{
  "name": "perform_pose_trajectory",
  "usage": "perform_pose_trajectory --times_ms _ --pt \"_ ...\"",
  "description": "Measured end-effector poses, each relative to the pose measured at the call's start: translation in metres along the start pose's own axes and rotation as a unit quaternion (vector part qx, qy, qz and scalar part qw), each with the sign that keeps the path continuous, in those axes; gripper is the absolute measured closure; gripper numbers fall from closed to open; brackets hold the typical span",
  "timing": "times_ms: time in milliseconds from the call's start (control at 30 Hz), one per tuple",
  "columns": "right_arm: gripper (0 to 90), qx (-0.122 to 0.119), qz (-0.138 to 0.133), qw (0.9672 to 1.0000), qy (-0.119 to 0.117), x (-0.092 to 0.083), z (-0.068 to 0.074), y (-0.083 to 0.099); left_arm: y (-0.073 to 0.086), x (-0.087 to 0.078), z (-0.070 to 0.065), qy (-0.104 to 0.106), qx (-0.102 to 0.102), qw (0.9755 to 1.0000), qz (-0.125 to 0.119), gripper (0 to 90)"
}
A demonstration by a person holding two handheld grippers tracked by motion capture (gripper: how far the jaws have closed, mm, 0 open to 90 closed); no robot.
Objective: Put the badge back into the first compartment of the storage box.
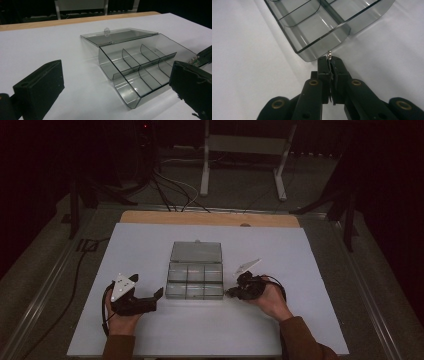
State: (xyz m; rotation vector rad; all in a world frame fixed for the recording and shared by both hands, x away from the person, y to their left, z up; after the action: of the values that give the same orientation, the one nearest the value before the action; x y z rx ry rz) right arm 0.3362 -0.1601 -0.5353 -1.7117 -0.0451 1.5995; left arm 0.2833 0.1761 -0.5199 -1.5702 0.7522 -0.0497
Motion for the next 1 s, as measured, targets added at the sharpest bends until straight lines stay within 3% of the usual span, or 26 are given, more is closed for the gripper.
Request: perform_pose_trajectory --times_ms 1000 --pt "87.2 0.021 -0.055 0.9982 0.009 -0.026 -0.004 -0.005 -0.002 0.000 -0.001 0.003 0.009 0.9999 0.004 1.3"
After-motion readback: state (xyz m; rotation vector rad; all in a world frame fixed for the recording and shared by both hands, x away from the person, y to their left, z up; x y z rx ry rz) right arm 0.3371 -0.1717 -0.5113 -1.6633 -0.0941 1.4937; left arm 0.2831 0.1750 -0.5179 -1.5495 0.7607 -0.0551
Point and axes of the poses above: each handheld gripper's, and its own axes: x roughly forward along the jaws, y roughly out of its underside, z roughly to its left, the point moved 4 cm from there along x, roughly forward along the jaws, and after that the axes turned 4 degrees about -x, right-handed, at the moved point
